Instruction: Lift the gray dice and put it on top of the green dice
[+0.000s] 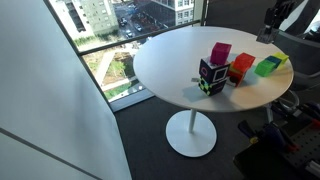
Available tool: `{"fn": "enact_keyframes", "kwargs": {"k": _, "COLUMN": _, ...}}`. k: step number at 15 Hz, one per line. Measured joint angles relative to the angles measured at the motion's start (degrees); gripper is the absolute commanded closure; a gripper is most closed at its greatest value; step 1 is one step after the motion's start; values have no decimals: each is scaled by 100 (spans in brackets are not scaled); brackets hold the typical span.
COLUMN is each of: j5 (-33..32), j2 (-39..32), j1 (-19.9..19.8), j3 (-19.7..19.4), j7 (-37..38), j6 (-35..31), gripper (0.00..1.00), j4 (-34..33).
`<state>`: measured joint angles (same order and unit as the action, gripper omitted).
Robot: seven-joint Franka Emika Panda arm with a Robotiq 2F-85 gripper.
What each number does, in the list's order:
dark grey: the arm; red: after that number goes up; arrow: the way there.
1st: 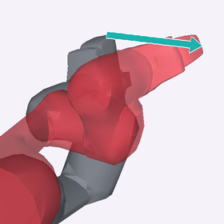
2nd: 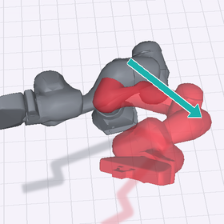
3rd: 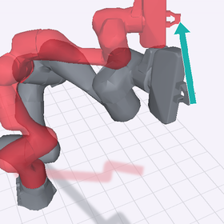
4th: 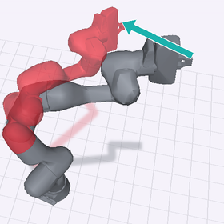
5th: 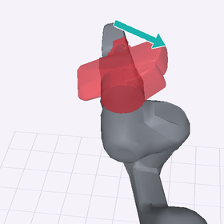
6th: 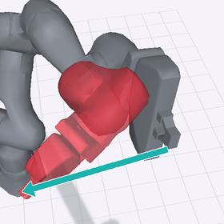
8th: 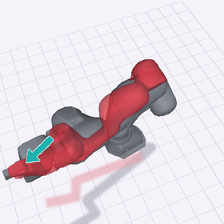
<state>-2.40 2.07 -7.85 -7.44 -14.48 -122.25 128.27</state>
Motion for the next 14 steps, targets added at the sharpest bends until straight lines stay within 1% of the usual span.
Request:
{"fn": "enact_keyframes", "kwargs": {"k": 4, "j5": -93, "j2": 279, "j1": 19, "j3": 0, "j7": -25, "j6": -46, "gripper": 73, "j4": 277}}
{"fn": "enact_keyframes", "kwargs": {"k": 9, "j5": -286, "j2": 619, "j1": 19, "j3": -15, "j7": -25, "j6": -396, "gripper": 73, "j4": 631}}
{"fn": "enact_keyframes", "kwargs": {"k": 13, "j5": -319, "j2": 817, "j1": 17, "j3": -35, "j7": -25, "j6": -472, "gripper": 73, "j4": 830}}
{"fn": "enact_keyframes", "kwargs": {"k": 14, "j5": -319, "j2": 845, "j1": 17, "j3": -43, "j7": -25, "j6": -472, "gripper": 48, "j4": 859}}
